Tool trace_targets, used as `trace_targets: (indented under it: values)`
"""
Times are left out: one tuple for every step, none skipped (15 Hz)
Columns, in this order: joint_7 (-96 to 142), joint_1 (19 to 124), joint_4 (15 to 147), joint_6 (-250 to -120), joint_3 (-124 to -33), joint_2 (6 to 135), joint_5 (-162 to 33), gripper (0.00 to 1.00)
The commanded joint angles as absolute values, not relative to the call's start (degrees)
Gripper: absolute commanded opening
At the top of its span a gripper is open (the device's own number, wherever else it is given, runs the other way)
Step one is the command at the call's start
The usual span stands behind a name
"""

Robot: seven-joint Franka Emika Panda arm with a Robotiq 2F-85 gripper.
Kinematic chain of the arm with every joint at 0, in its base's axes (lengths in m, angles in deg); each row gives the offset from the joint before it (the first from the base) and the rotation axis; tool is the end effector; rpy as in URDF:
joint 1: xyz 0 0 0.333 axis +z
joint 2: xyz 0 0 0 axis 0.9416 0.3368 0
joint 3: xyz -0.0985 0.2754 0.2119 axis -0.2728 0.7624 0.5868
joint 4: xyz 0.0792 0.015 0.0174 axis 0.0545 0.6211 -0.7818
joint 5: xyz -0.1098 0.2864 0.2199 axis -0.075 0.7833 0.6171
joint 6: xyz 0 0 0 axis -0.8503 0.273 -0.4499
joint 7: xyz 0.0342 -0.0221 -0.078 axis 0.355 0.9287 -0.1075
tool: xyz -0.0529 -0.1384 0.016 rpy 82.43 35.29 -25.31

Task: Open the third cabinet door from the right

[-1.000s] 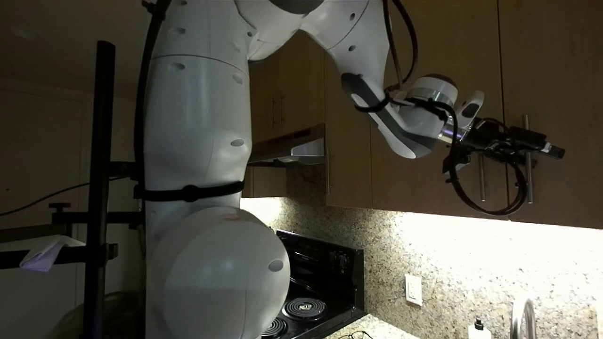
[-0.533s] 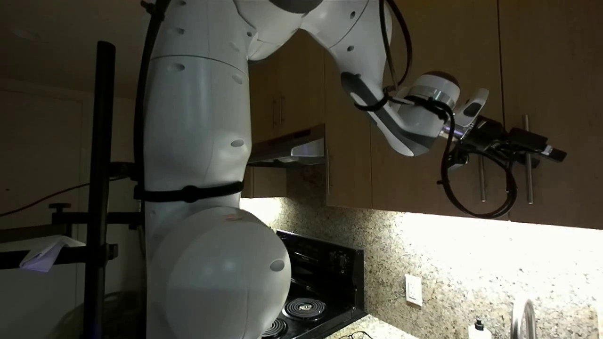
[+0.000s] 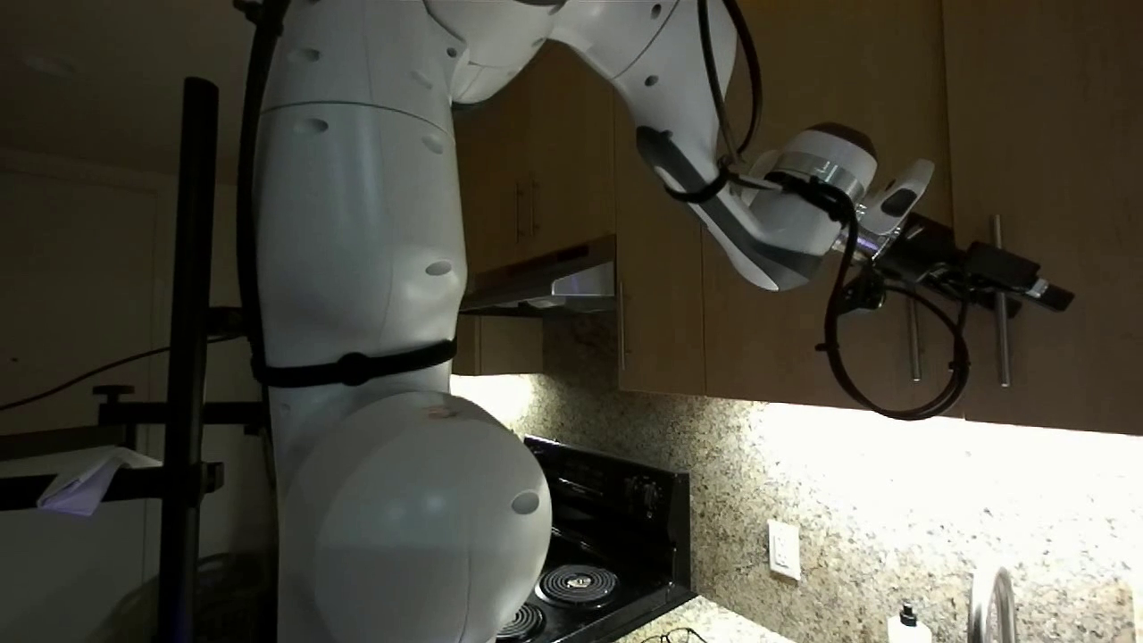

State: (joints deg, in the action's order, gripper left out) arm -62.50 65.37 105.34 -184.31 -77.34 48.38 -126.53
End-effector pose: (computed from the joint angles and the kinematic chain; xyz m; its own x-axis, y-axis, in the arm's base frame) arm 0.5572 -0.1160 0.5654 0.2688 -0.4670 0.8424 -0.8543 -0.5195 -0.0154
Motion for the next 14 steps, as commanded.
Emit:
trace_targets:
  values:
    - [-60.7, 64.3, 112.0, -184.9, -79.3, 41.6, -125.5, 1.0]
    - [-59.7, 64.2, 113.2, -186.3, -79.7, 40.6, -125.2, 1.0]
    - [-58.3, 64.1, 114.2, -187.5, -80.1, 39.6, -124.9, 1.0]
    - [-56.3, 64.2, 115.4, -188.8, -80.7, 38.7, -123.9, 1.0]
    - [-54.3, 64.1, 116.6, -189.9, -81.1, 37.5, -123.3, 1.0]
    - [-51.8, 64.1, 117.5, -190.7, -81.7, 36.4, -122.1, 1.0]
    - [-49.0, 64.1, 118.3, -192.0, -82.3, 35.5, -120.4, 1.0]
    - [-44.7, 64.3, 119.3, -193.0, -83.1, 34.5, -117.5, 1.0]
    - [-42.3, 64.1, 119.8, -192.5, -83.2, 33.6, -116.0, 1.0]
    - [-39.3, 64.0, 120.2, -192.3, -83.5, 32.9, -113.8, 1.0]
    - [-36.1, 63.9, 120.8, -192.7, -83.9, 32.2, -111.6, 1.0]
    - [-33.8, 63.5, 121.2, -192.7, -84.0, 31.5, -110.2, 1.0]
    - [-30.7, 63.4, 121.7, -192.7, -84.4, 30.7, -107.9, 1.0]
    - [-29.2, 62.8, 122.1, -193.1, -84.4, 29.8, -107.0, 1.0]
